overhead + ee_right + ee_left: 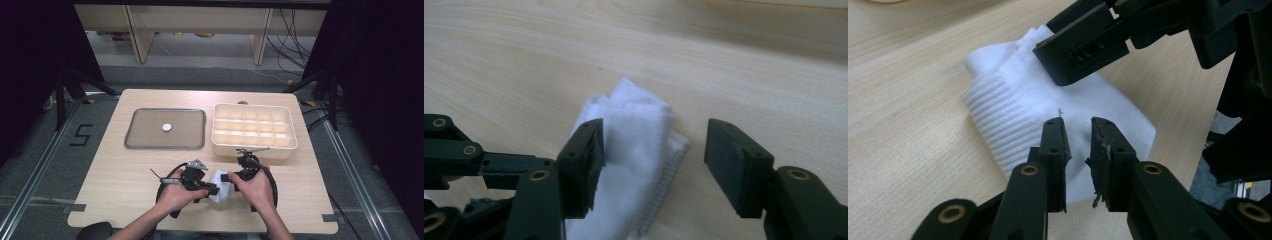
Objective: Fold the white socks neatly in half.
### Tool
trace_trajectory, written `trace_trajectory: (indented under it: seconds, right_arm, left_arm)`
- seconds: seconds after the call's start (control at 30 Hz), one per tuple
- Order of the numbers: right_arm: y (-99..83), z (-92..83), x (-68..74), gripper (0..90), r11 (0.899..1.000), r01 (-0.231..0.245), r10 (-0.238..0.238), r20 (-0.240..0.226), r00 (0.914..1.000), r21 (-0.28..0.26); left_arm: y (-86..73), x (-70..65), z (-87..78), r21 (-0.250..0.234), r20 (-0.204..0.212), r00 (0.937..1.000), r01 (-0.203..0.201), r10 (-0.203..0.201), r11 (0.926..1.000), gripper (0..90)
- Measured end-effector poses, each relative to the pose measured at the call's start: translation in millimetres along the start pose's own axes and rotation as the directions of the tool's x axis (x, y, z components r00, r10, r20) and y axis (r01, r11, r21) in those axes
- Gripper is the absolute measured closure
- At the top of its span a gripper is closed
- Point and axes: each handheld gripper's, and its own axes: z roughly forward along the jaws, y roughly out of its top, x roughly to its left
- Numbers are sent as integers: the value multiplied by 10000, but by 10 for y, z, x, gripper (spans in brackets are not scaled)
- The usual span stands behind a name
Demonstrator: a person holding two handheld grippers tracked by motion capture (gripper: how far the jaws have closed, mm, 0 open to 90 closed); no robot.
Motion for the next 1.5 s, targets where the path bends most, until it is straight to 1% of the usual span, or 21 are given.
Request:
trace_trajectory:
  seconds: [0.1, 0.13, 0.2, 0.23, 0.27, 0.33, 0.4, 0.57, 0.6, 0.63, 0.77, 0.83, 0.97, 1.1, 1.17, 1.23, 1.27, 1.37, 1.4, 1.43, 1.5]
  right_arm:
    - [-4, 16, 38, 383, 9960, -819, 826, -193, 9964, 351]
    - [-2, 32, 1, 385, 9974, -475, 482, -117, 9988, 536]
    - [1, 43, 37, 398, 9912, -1049, 1078, -321, 9937, 806]
    - [-1, 70, -2, 401, 9955, -673, 701, -406, 9967, 673]
    - [-1, 68, 27, 402, 9879, -1172, 1217, -388, 9918, 1020]
    - [-5, 101, -2, 408, 9917, -895, 940, -457, 9945, 923]
    - [-4, 108, 22, 407, 9801, -1532, 1605, -499, 9858, 1261]
    - [-13, 161, -62, 407, 9915, -789, 858, -639, 9943, 1038]
    - [-3, 147, 13, 408, 9703, -1960, 2059, -587, 9768, 1416]
    - [-9, 178, -40, 408, 9860, -1228, 1314, -725, 9887, 1129]
    - [-8, 192, -53, 412, 9796, -1455, 1553, -629, 9859, 1385]
    - [7, 166, -18, 417, 9613, -2009, 2186, -780, 9727, 1886]
    - [7, 177, -46, 451, 9660, -1712, 1903, -846, 9781, 1937]
    - [26, 185, -24, 486, 9545, -2129, 2344, -840, 9685, 2089]
    - [16, 189, -45, 509, 9599, -1852, 2067, -850, 9747, 2103]
    - [3, 235, -92, 529, 9798, -1257, 1428, -1034, 9843, 1558]
    - [2, 237, -88, 538, 9809, -1263, 1416, -979, 9851, 1481]
    - [8, 229, -83, 573, 9727, -1523, 1709, -965, 9805, 1754]
    - [21, 213, -56, 581, 9542, -2101, 2372, -1106, 9652, 2129]
    - [7, 219, -82, 589, 9589, -1871, 2137, -1089, 9708, 2135]
    - [12, 213, -78, 597, 9536, -2052, 2344, -1154, 9653, 2202]
  left_arm:
    - [1, 1, 2, 59, 38, 9999, -114, 113, 9999, 745]
    - [1, 0, 3, 77, 81, 9999, -134, 133, 9999, 744]
    - [-4, -3, 9, 79, 64, 9999, -105, 104, 9999, 741]
    - [-7, -7, 13, 84, 42, 10000, -34, 34, 10000, 741]
    - [-9, -6, 16, 95, 40, 10000, -34, 34, 9999, 740]
    - [-12, -6, 21, 131, 65, 10000, -46, 45, 9999, 739]
    - [-16, -12, 16, 227, 33, 10000, 65, -65, 9997, 738]
    - [-25, -6, 18, 245, 62, 9999, 80, -82, 9997, 737]
    - [-27, -6, 19, 241, 61, 9999, 91, -93, 9997, 737]
    - [-30, -3, 19, 271, 32, 10000, 44, -45, 9996, 736]
    - [-35, -9, 23, 288, -3, 10000, 82, -82, 9996, 735]
    - [-34, -10, 24, 283, -5, 10000, 60, -60, 9996, 734]
    - [-34, -12, 26, 285, 2, 10000, 51, -51, 9996, 733]
    - [-34, -17, 32, 257, -6, 10000, 29, -29, 9997, 732]
    - [-33, -18, 31, 262, -3, 10000, 17, -17, 9997, 731]
    - [-33, -23, 28, 236, 4, 10000, 71, -71, 9997, 730]
    - [-32, -23, 23, 230, -15, 10000, 74, -74, 9997, 729]
    - [-26, -14, -4, 200, 31, 10000, -1, 0, 9998, 721]
    - [-28, -14, -21, 142, -34, 10000, 44, -44, 9999, 719]
    - [-27, -7, -34, 127, -76, 10000, 10, -9, 9999, 714]
    - [-30, 9, -71, 35, -89, 10000, 24, -24, 10000, 710]
